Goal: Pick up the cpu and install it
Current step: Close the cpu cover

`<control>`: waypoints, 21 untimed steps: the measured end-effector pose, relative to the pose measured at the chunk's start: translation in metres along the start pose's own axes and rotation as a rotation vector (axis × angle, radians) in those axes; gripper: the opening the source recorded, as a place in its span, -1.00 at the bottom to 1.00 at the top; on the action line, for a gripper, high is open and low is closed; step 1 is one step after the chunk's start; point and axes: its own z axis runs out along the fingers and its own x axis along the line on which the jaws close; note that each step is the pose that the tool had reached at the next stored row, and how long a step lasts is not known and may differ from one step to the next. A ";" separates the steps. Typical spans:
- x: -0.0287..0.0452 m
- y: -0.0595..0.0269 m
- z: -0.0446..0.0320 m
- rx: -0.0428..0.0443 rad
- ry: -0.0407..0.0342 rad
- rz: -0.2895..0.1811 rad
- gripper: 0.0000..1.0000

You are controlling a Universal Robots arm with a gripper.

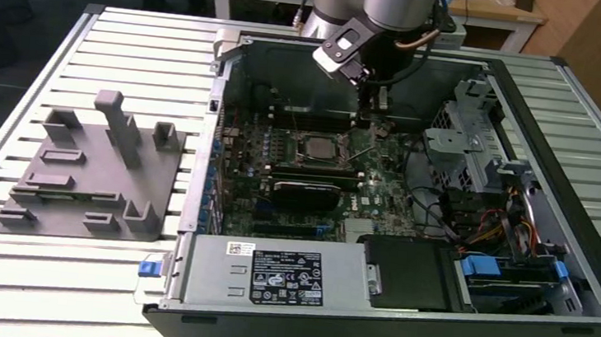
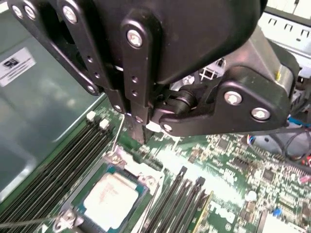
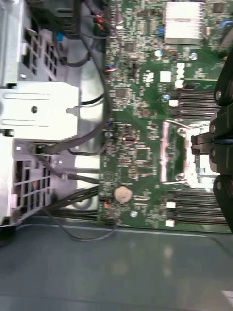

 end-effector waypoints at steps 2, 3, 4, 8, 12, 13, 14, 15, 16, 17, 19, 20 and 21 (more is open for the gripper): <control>-0.0001 0.0032 0.0001 0.0000 0.0000 0.000 -0.78; -0.0002 0.0051 0.0002 0.0000 0.0001 0.000 -0.78; -0.0002 0.0072 0.0003 0.0000 0.0001 0.000 -0.78; -0.0002 0.0161 0.0009 0.0004 0.0002 -0.002 -0.78; -0.0002 0.0209 0.0016 0.0003 0.0007 -0.020 -0.78; -0.0002 0.0216 0.0018 0.0001 0.0010 -0.026 -0.78; 0.0001 0.0224 0.0022 0.0000 0.0012 -0.028 -0.78; 0.0005 0.0234 0.0026 0.0001 0.0010 -0.029 -0.78; 0.0011 0.0246 0.0029 0.0001 0.0009 -0.029 -0.78; 0.0019 0.0260 0.0034 0.0003 0.0011 -0.030 -0.78; 0.0030 0.0288 0.0044 0.0012 0.0012 -0.030 -0.78; 0.0034 0.0302 0.0049 0.0020 0.0011 -0.030 -0.78; 0.0038 0.0315 0.0054 0.0028 0.0011 -0.030 -0.78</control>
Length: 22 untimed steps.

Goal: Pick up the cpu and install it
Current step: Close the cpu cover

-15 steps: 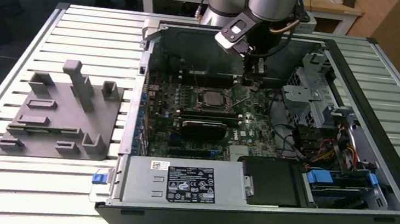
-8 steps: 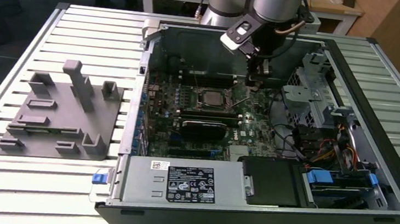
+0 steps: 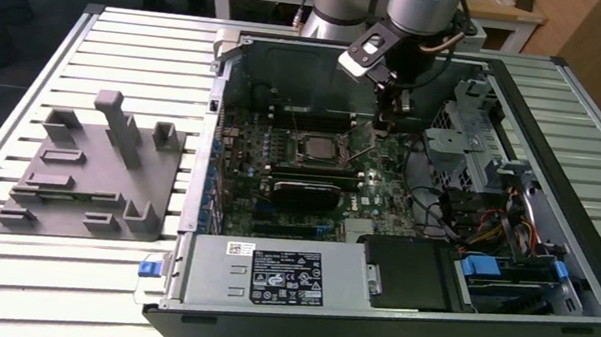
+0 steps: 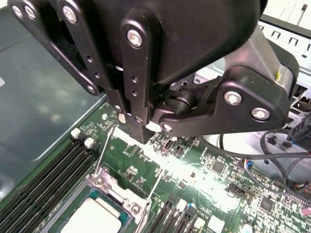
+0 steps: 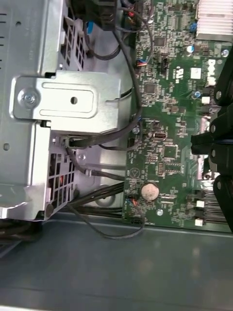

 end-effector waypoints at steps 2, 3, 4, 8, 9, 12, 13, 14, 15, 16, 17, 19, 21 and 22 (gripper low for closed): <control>0.0007 0.0027 0.0012 0.0015 0.0000 0.000 -0.78; 0.0010 0.0040 0.0017 0.0022 0.0001 0.000 -0.78; 0.0014 0.0054 0.0023 0.0028 0.0003 0.000 -0.78; 0.0033 0.0092 0.0043 0.0052 0.0004 0.000 -0.78; 0.0038 0.0101 0.0049 0.0058 0.0004 0.000 -0.78; 0.0049 0.0125 0.0065 0.0078 0.0003 0.000 -0.78; 0.0052 0.0130 0.0071 0.0082 0.0004 0.000 -0.78; 0.0054 0.0134 0.0078 0.0085 0.0006 0.000 -0.78; 0.0055 0.0136 0.0086 0.0088 0.0005 0.000 -0.78; 0.0055 0.0136 0.0096 0.0092 0.0003 0.000 -0.78; 0.0055 0.0136 0.0107 0.0093 0.0000 0.000 -0.78; 0.0056 0.0136 0.0135 0.0098 -0.0003 0.000 -0.78; 0.0057 0.0135 0.0164 0.0103 -0.0006 0.000 -0.78; 0.0057 0.0135 0.0176 0.0107 -0.0009 0.000 -0.78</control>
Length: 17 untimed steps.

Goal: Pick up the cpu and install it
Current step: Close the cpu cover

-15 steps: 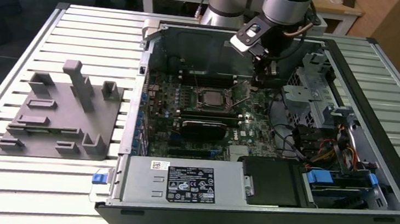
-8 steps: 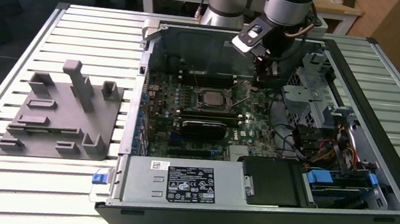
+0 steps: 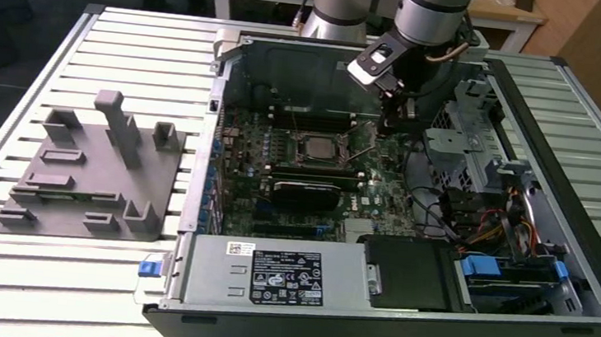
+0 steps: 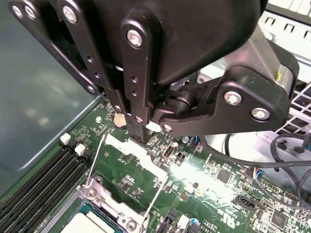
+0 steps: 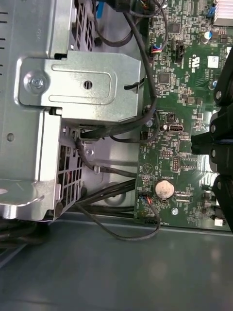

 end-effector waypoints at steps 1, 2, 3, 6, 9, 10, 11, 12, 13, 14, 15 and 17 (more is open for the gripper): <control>0.0000 0.0000 0.0009 0.0005 0.0000 0.000 -0.78; 0.0000 -0.0001 0.0015 0.0006 -0.0001 0.000 -0.78; 0.0001 -0.0005 0.0018 0.0007 -0.0002 0.000 -0.78; 0.0002 -0.0034 0.0022 0.0008 0.0000 0.000 -0.78; 0.0006 -0.0096 0.0022 0.0008 -0.0001 0.000 -0.78; 0.0008 -0.0122 0.0022 0.0007 -0.0001 0.000 -0.78; 0.0009 -0.0145 0.0021 0.0008 -0.0001 0.000 -0.78; 0.0010 -0.0166 0.0021 0.0007 -0.0001 0.000 -0.78; 0.0012 -0.0188 0.0021 0.0007 -0.0001 0.000 -0.78; 0.0013 -0.0210 0.0020 0.0007 0.0000 0.000 -0.78; 0.0014 -0.0233 0.0020 0.0007 -0.0001 0.000 -0.78; 0.0017 -0.0282 0.0019 0.0008 -0.0001 0.000 -0.78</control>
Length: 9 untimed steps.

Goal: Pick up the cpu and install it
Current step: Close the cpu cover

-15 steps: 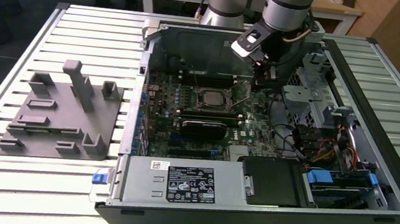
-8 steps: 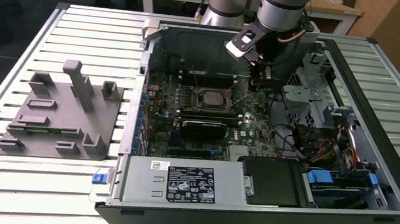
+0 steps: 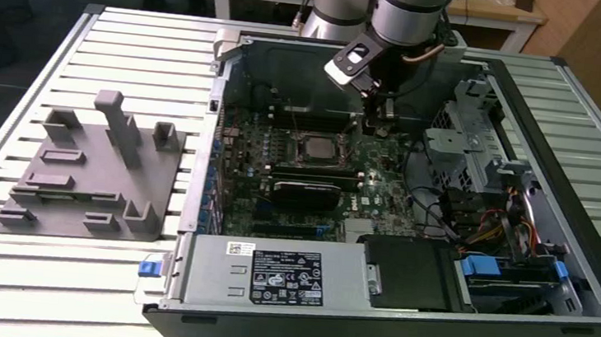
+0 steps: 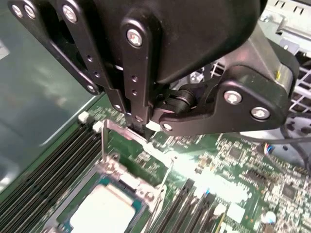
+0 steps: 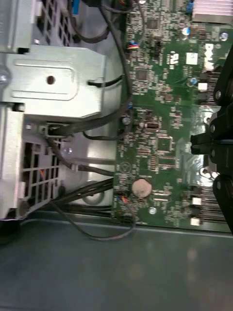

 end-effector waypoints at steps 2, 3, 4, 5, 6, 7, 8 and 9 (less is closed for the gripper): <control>0.0003 -0.0054 -0.0001 -0.0001 0.0001 0.000 -0.78; 0.0005 -0.0077 -0.0001 -0.0001 0.0001 0.000 -0.78; 0.0006 -0.0100 -0.0001 -0.0001 0.0002 0.000 -0.78; 0.0008 -0.0124 -0.0001 0.0000 0.0001 0.000 -0.78; 0.0009 -0.0145 -0.0001 0.0000 0.0000 0.000 -0.78; 0.0010 -0.0166 -0.0001 0.0000 0.0000 0.000 -0.78; 0.0011 -0.0184 -0.0001 -0.0001 0.0001 0.000 -0.78; 0.0013 -0.0198 0.0000 0.0000 0.0000 0.000 -0.78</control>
